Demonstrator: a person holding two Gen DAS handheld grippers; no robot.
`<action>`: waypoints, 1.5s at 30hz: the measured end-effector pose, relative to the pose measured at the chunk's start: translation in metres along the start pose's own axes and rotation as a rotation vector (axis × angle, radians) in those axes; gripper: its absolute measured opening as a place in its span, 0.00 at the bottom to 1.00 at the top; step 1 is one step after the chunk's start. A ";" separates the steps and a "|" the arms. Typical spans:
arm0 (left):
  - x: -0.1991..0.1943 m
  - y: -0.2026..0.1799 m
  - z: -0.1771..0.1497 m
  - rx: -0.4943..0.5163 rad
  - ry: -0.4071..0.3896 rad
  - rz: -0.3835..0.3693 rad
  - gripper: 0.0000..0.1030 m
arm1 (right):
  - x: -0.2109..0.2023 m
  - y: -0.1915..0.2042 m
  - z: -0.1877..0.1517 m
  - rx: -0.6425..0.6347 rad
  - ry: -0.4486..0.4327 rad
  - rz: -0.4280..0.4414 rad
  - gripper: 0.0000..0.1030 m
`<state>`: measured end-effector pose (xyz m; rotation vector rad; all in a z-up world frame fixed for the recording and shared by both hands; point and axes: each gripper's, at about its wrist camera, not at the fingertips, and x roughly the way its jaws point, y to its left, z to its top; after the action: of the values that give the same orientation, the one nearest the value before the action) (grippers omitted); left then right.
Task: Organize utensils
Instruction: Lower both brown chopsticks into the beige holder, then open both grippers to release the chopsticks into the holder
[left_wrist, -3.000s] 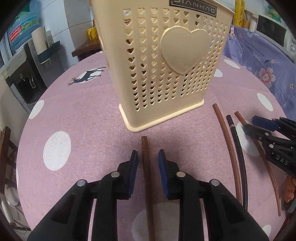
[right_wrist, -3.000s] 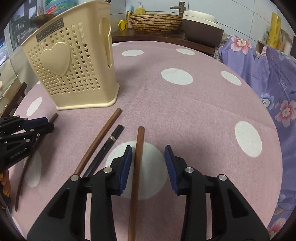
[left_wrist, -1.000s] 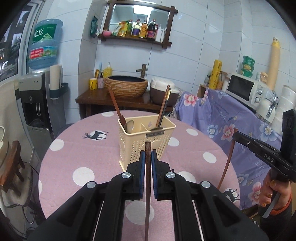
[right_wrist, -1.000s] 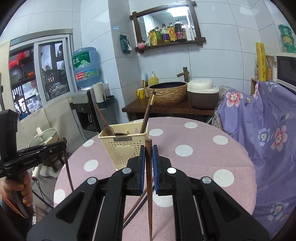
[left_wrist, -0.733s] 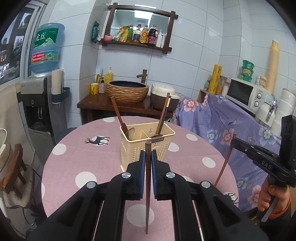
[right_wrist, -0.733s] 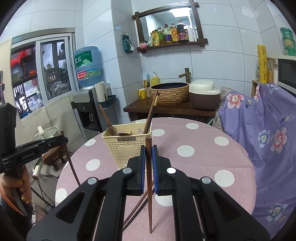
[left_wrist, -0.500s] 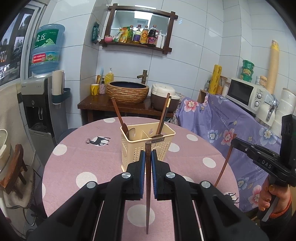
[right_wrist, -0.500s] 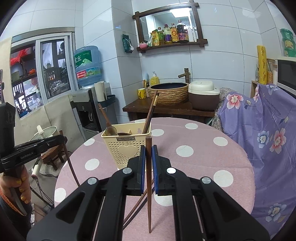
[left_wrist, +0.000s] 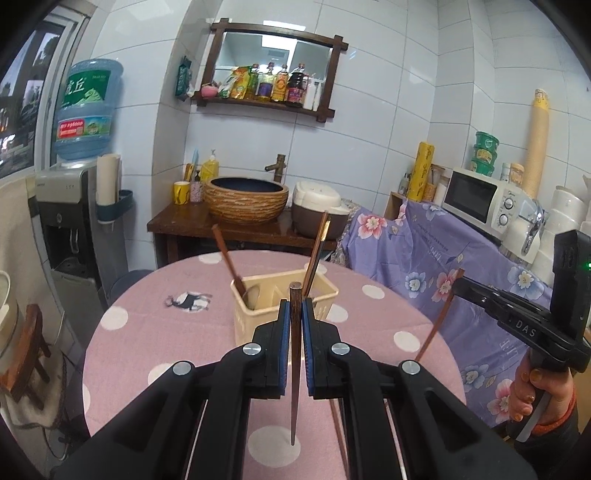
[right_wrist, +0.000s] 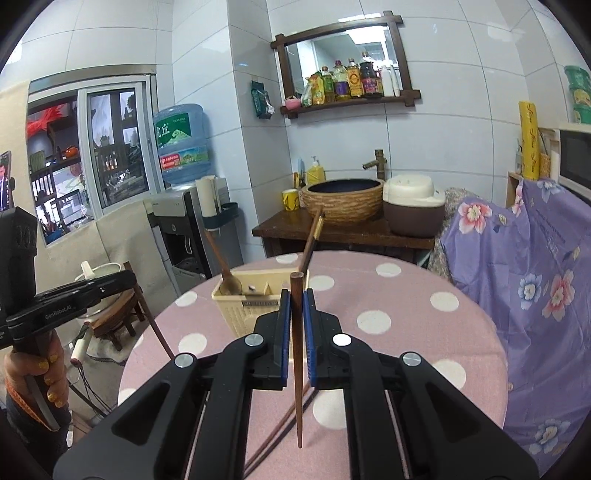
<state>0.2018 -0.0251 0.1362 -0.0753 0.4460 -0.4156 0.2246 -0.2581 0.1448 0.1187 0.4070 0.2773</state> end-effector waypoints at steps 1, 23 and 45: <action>0.001 -0.002 0.010 0.005 -0.006 -0.013 0.08 | 0.001 0.003 0.013 -0.011 -0.012 0.004 0.08; 0.076 -0.005 0.107 0.068 -0.132 0.151 0.08 | 0.120 0.035 0.103 -0.004 -0.131 -0.054 0.08; 0.105 0.028 0.025 -0.025 0.000 0.078 0.57 | 0.127 0.020 0.027 -0.023 -0.103 -0.115 0.73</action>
<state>0.3097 -0.0428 0.1118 -0.0813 0.4528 -0.3330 0.3429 -0.2041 0.1255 0.0857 0.3074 0.1617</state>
